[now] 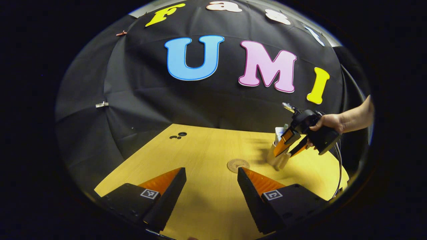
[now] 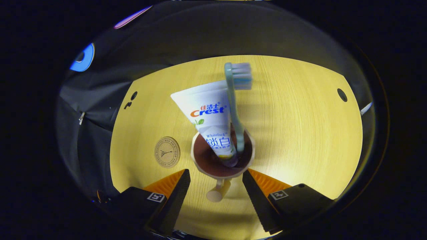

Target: Put the toothbrush and toothpaste on the desktop into the cup, then pick up the cup and place it on the coaster on the desktop.

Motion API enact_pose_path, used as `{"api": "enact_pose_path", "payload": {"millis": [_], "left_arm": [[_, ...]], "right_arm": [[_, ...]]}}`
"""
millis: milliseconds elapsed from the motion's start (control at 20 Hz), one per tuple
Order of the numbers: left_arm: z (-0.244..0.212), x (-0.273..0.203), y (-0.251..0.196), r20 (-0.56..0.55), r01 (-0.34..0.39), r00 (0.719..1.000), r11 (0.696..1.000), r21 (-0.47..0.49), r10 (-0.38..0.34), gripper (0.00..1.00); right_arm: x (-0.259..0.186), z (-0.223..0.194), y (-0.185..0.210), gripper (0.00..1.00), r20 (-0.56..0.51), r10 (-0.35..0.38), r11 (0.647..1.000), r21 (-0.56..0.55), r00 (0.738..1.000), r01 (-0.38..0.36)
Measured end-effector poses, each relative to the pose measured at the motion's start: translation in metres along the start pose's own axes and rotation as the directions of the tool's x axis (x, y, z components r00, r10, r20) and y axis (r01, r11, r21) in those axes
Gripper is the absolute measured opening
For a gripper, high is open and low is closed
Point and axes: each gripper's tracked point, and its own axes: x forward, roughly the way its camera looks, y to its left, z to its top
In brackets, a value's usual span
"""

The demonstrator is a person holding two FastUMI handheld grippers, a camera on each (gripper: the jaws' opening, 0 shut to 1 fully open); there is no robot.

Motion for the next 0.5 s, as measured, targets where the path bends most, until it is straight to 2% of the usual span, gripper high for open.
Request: {"api": "enact_pose_path", "payload": {"millis": [100, 350, 450, 500], "left_arm": [[-0.005, -0.004, 0.007, -0.015, -0.011, 1.000, 1.000, 0.002, 0.011, 1.00], [-0.010, -0.008, 0.015, -0.033, -0.023, 0.999, 0.999, -0.038, 0.022, 0.98], [-0.014, -0.010, 0.014, -0.040, -0.024, 0.999, 0.998, -0.053, 0.022, 0.98], [-0.015, -0.011, 0.014, -0.045, -0.024, 0.999, 0.998, -0.053, 0.022, 0.98]], "right_arm": [[0.008, -0.003, 0.000, 0.97, -0.031, -0.004, 1.000, 0.003, 1.000, 0.004], [0.019, -0.008, -0.003, 0.94, -0.065, -0.016, 1.000, 0.007, 0.998, 0.017], [0.018, -0.007, -0.003, 0.84, -0.071, -0.011, 1.000, 0.021, 0.997, 0.013], [0.019, -0.005, -0.003, 0.76, -0.069, -0.008, 1.000, 0.027, 0.998, 0.010]]}}
